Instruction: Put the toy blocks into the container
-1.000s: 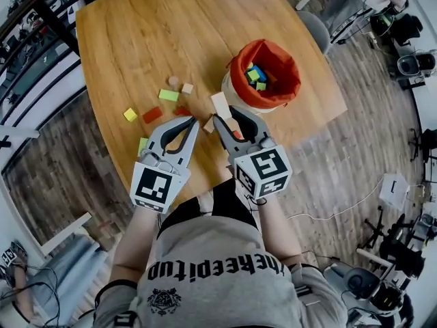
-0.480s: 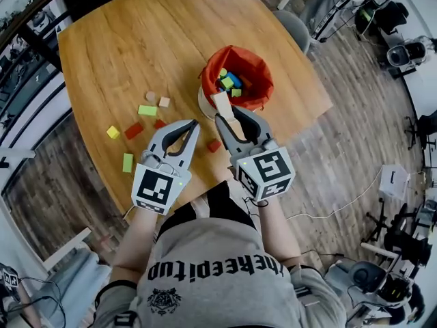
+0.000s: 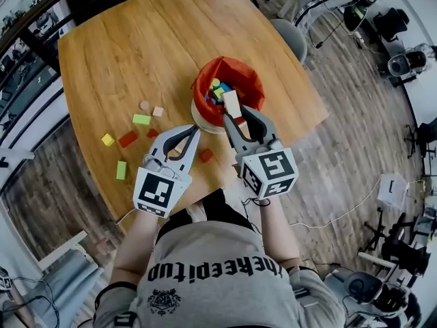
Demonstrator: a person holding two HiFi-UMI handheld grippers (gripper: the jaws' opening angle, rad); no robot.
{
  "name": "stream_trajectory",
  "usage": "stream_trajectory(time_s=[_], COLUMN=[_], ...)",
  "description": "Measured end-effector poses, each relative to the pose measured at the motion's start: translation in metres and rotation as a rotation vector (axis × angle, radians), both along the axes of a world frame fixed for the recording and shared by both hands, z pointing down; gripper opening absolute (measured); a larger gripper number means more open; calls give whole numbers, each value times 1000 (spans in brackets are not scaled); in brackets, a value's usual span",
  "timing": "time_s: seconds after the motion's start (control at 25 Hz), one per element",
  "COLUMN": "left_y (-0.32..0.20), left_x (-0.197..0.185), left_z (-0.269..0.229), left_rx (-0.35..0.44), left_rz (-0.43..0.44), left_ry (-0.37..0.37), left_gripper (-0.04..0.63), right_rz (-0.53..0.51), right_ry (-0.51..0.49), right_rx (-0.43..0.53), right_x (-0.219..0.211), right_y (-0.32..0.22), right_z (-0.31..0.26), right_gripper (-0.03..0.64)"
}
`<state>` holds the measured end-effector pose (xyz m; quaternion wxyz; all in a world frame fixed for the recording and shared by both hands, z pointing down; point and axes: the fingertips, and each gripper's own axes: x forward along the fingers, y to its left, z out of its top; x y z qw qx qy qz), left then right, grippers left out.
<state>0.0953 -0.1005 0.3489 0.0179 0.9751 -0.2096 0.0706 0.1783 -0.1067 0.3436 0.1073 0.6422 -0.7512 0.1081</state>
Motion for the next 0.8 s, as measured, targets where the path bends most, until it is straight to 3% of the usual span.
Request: stream_trajectory(time_s=[0.6, 0.8], left_y=[-11, -11], left_x=[9, 7], left_z=[1, 4], left_rx=[-6, -1], left_rz=[-53, -57], left_ry=[-6, -8], left_gripper=[14, 14], right_rz=[-7, -10], right_ry=[16, 11], right_rx=[24, 30], right_x=[18, 15], right_y=[-16, -14], right_z=[0, 2], right_gripper=[144, 108])
